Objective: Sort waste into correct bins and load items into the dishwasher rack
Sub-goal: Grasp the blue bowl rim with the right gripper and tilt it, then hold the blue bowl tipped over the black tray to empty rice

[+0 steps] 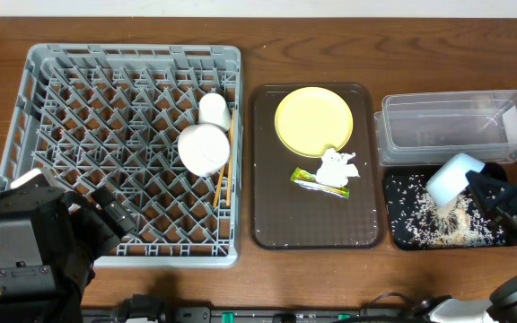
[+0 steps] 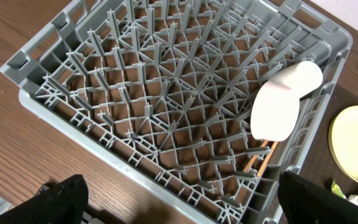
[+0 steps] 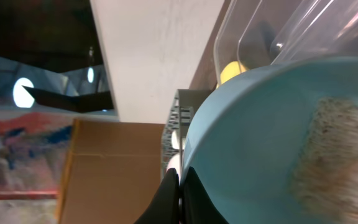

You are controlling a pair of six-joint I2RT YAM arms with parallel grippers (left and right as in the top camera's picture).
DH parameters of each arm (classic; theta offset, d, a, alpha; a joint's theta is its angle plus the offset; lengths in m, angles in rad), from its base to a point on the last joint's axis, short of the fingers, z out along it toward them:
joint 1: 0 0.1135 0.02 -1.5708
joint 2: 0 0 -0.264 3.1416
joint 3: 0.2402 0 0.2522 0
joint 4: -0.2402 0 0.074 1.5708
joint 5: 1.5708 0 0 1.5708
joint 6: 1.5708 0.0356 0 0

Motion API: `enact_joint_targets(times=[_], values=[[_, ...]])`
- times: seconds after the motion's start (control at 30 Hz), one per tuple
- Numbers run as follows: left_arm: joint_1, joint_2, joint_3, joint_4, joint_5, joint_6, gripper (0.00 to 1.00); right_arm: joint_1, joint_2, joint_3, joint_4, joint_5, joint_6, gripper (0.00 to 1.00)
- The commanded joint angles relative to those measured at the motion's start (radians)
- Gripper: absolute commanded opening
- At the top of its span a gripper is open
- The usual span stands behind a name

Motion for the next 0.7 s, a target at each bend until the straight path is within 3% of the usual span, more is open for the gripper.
enact_joint_targets(times=[0.0, 0.27, 0.67], values=[[0.005, -0.001, 0.002, 0.0, -0.016, -0.002, 0.98, -0.013, -0.001, -0.007, -0.023, -0.087, -0.036, 0.01], [0.005, -0.001, 0.002, 0.0, -0.016, -0.002, 0.98, -0.015, -0.001, -0.007, -0.071, -0.104, -0.076, 0.01], [0.005, -0.001, 0.002, 0.0, -0.016, -0.002, 0.98, -0.015, -0.001, -0.007, -0.005, -0.111, 0.061, 0.01]])
